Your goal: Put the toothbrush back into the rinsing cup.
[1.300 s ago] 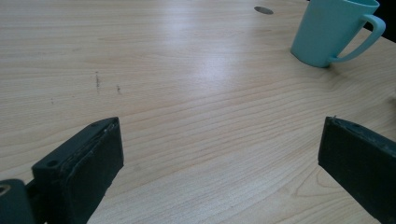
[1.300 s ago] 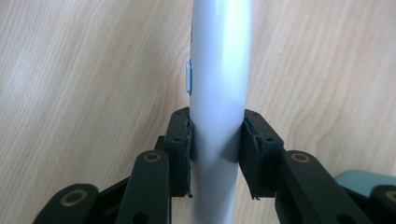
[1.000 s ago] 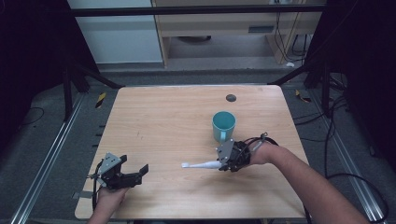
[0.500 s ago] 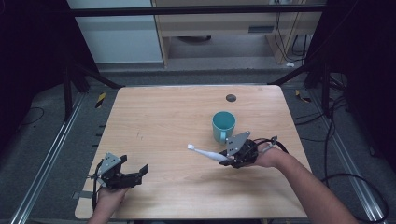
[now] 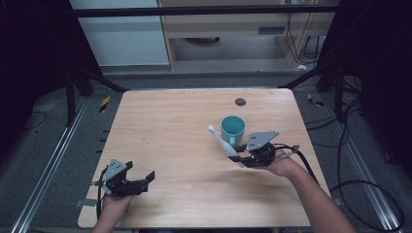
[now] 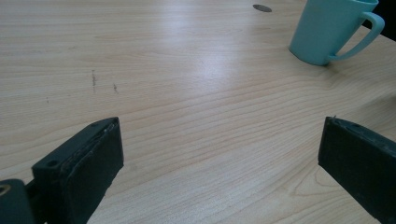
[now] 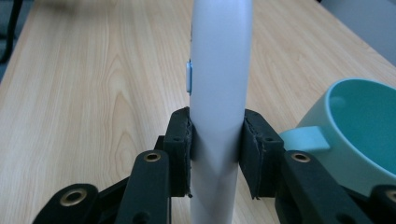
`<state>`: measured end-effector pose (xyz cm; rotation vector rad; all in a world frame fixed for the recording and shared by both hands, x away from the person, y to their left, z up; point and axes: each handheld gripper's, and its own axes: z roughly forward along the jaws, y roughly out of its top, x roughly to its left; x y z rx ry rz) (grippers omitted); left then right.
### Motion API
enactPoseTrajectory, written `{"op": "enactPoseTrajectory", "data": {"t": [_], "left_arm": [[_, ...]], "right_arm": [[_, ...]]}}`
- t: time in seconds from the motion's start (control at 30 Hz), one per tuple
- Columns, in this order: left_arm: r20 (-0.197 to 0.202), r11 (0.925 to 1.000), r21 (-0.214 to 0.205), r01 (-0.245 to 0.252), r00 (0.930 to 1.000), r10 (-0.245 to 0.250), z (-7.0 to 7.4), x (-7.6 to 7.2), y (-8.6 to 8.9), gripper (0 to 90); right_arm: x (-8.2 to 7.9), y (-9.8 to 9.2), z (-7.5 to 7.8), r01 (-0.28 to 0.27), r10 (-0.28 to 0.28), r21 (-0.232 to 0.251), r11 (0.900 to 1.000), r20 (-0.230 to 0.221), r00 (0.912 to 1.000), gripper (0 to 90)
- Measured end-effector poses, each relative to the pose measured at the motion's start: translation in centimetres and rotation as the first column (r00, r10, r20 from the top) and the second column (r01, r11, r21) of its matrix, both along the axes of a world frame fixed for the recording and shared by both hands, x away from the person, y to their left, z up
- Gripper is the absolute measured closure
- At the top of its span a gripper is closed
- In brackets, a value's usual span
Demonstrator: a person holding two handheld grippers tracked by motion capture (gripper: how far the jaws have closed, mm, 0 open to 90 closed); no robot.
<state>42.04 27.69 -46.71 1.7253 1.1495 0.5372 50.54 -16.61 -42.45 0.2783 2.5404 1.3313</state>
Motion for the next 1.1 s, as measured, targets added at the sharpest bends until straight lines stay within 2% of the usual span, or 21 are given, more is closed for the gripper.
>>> {"op": "enactPoseTrajectory", "data": {"t": [0.17, 0.3, 0.53, 0.73, 0.93, 1.1], "left_arm": [[0.001, 1.0, 0.0, 0.0, 1.0, 0.0, 0.0, 0.0, 0.0, 0.0], [0.0, 1.0, 0.001, 0.001, 1.0, -0.001, 0.0, 0.0, 0.0, 0.0], [-0.001, 1.0, -0.001, 0.001, 1.0, -0.001, 0.0, 0.0, 0.0, 0.0], [-0.002, 1.0, 0.0, 0.004, 1.0, -0.004, 0.0, 0.1, -0.1, 0.0], [-0.003, 1.0, 0.001, 0.003, 1.0, -0.003, 0.0, 0.1, -0.1, 0.0], [-0.003, 1.0, 0.001, 0.003, 1.0, -0.003, 0.0, 0.1, -0.1, 0.0]], "right_arm": [[0.1, -0.6, -0.2, 0.054, -0.053, 0.074, 0.9958, -0.015, 0.9985, 66.1], [0.1, -1.1, -0.3, 0.096, -0.092, 0.134, 0.9863, -0.031, 0.9952, 66.1], [0.1, -2.0, -0.3, 0.186, -0.181, 0.244, 0.9516, -0.046, 0.9825, 66.1], [0.2, -2.7, -0.2, 0.233, -0.229, 0.289, 0.9286, -0.047, 0.9723, 66.1], [0.3, -2.7, -0.1, 0.264, -0.264, 0.307, 0.9143, -0.044, 0.9636, 66.1], [0.4, -2.9, 0.1, 0.296, -0.291, 0.339, 0.8932, -0.067, 0.9544, 66.1]]}}
